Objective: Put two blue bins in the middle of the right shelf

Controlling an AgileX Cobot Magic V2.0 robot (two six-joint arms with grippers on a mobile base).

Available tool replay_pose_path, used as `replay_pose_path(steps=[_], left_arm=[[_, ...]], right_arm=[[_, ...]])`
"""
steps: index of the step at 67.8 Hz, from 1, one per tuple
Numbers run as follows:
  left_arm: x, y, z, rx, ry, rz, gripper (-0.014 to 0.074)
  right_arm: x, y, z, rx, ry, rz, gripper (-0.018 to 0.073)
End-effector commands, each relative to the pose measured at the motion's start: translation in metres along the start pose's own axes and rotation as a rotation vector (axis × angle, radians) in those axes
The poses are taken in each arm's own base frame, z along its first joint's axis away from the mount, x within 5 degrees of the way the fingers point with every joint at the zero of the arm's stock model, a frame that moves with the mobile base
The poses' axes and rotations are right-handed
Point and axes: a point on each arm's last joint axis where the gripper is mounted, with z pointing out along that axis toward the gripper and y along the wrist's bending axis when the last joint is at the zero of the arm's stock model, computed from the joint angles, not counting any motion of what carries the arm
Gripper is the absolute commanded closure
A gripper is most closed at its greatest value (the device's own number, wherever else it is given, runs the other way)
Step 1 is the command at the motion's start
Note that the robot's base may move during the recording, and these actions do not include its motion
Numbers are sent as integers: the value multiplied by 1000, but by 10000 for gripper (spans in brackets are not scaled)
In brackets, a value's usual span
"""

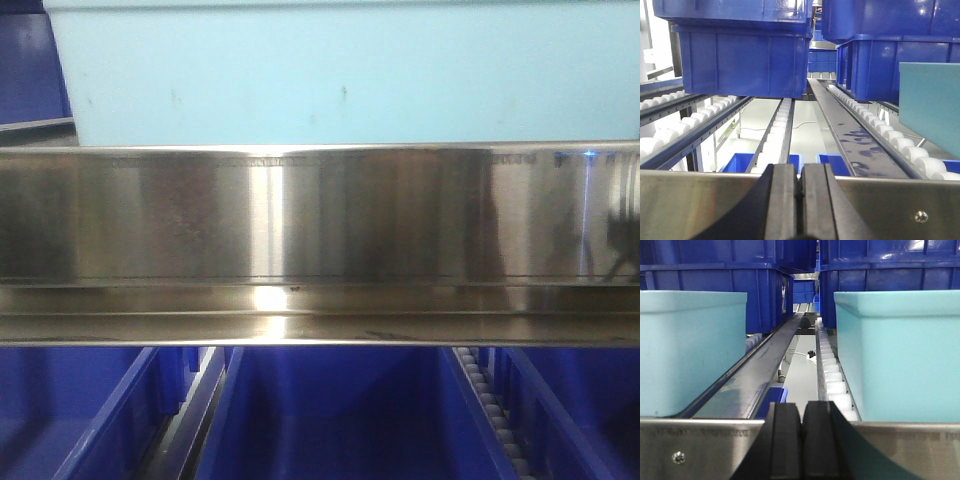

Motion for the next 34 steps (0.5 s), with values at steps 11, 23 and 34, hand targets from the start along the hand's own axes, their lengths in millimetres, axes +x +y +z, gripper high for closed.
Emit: replay_pose_path(steps=[11, 23, 34], left_arm=[[-3, 0, 0, -1, -23, -6, 707], [-3, 0, 0, -1, -23, -6, 707], [-3, 0, 0, -1, -23, -6, 707]], right_arm=[[-2, 0, 0, -3, -18, 2, 721], [-2, 0, 0, -3, -18, 2, 721], [-2, 0, 0, -3, -18, 2, 721]])
